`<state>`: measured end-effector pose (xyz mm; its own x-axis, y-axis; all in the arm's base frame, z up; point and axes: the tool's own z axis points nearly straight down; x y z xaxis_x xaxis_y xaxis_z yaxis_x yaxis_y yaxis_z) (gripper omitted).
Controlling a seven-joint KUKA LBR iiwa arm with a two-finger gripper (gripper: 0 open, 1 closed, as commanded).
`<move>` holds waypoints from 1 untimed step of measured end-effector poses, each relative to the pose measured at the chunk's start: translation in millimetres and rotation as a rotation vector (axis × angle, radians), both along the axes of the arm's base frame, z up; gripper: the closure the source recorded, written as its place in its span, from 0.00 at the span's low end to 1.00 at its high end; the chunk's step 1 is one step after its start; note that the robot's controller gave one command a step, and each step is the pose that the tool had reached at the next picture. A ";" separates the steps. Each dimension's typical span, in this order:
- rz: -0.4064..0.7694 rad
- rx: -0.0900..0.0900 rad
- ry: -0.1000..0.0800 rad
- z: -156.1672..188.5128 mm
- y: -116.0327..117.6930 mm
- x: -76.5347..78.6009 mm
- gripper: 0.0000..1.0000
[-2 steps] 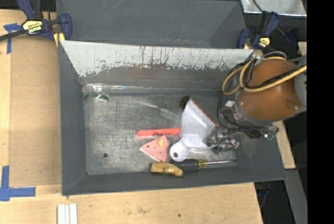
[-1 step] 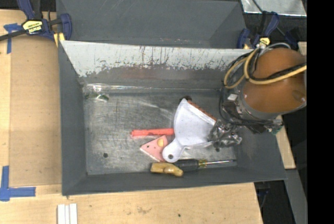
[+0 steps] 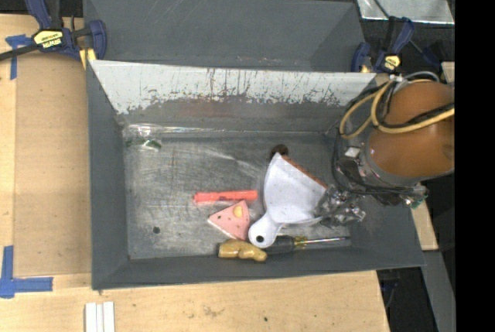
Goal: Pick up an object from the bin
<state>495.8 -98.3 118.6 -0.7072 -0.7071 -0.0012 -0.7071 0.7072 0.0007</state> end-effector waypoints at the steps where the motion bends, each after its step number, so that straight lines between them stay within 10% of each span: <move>1: 0.001 0.000 -0.002 0.7 0.0 0.4 1.00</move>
Offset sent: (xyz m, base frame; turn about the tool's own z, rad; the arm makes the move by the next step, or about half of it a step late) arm -0.0038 -0.0367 -0.0486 0.0503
